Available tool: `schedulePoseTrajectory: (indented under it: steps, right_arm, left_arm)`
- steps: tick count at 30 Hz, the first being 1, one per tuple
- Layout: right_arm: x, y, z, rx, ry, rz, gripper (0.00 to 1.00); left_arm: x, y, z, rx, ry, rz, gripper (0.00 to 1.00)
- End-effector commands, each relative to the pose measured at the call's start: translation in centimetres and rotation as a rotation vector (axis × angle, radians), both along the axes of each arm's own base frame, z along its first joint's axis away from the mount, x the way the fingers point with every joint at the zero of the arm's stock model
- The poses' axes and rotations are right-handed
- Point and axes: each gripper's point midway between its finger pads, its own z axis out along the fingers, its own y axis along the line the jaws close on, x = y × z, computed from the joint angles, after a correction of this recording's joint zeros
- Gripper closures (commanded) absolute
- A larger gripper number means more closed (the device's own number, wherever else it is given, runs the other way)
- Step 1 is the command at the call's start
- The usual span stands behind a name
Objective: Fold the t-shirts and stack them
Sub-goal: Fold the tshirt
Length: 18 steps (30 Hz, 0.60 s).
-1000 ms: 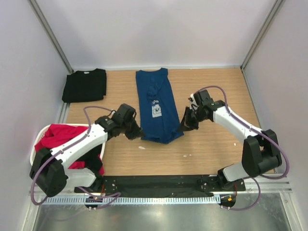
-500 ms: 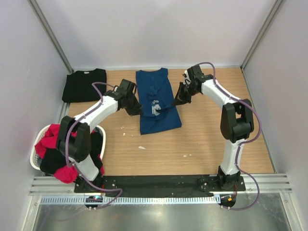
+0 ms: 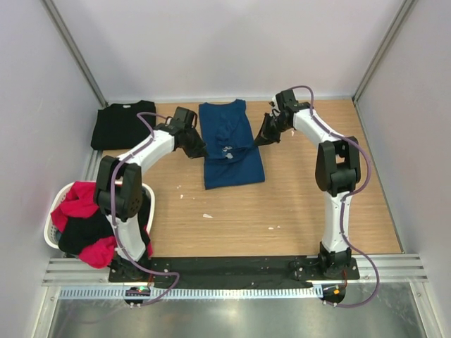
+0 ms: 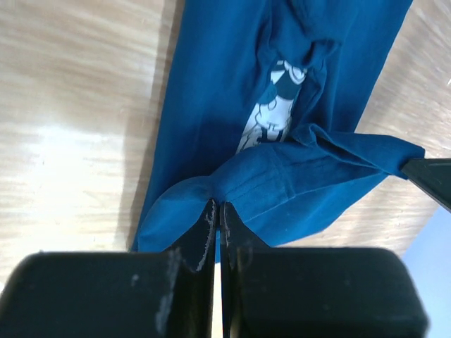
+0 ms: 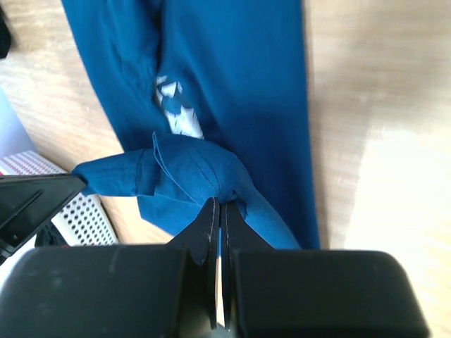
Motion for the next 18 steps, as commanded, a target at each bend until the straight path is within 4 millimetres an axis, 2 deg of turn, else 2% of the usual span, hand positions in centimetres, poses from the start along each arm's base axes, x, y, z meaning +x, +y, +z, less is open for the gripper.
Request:
schedulePoseTrajectory:
  steps: [1,2,10,12,18]
  right_arm:
    - [1.9,0.4,1.3,0.022,-0.057,0.017,0.99]
    - [2.1,0.4,0.7,0.012,-0.051,0.017,0.99]
    - [3.8,0.5,0.7,0.000,-0.079,0.024,0.99]
    - [4.0,0.6,0.0,-0.003,-0.067,0.027,0.99]
    - [4.9,0.6,0.0,-0.009,-0.089,0.027,0.99]
  left_arm:
    - [2.3,-0.5,1.1,-0.027,-0.064,-0.022,1.00]
    - [2.7,-0.5,1.2,-0.025,-0.073,-0.017,1.00]
    - [4.2,1.1,0.1,-0.015,-0.069,0.042,1.00]
    - [4.5,1.1,-0.1,-0.015,-0.072,0.046,1.00]
    - [5.4,1.1,-1.1,-0.017,-0.068,0.042,1.00]
